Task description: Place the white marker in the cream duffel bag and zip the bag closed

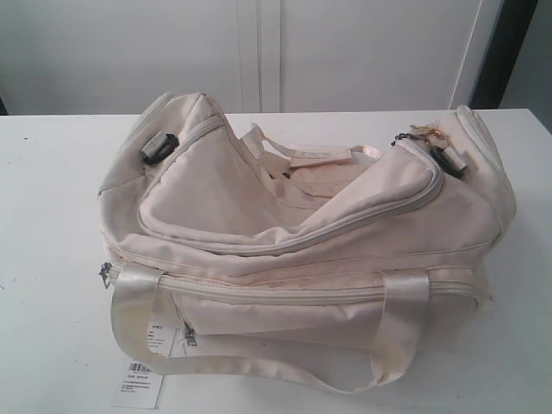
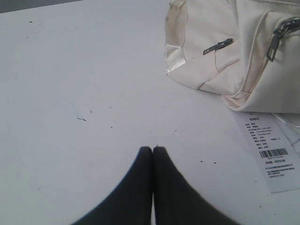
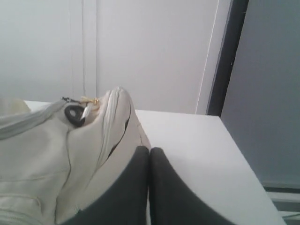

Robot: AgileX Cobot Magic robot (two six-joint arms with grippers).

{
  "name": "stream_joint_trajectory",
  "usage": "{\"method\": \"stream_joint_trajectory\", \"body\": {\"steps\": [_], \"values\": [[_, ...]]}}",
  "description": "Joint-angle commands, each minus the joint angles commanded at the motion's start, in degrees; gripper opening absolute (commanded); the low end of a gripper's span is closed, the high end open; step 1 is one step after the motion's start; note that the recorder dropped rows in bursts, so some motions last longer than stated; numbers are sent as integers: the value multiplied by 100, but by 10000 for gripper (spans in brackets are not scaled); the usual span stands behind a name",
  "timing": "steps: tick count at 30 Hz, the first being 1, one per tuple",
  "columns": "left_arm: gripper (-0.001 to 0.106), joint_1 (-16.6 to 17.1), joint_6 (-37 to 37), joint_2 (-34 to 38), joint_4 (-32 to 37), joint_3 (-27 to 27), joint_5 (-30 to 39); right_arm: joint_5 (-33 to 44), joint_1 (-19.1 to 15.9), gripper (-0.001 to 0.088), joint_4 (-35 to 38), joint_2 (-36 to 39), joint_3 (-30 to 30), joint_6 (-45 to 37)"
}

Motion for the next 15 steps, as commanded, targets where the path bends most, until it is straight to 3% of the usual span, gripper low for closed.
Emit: {"method": "stream_joint_trajectory", "body": {"steps": [15], "values": [[0,0,0,0,0,0,0,-491,0,0,0,0,1026,0]]}}
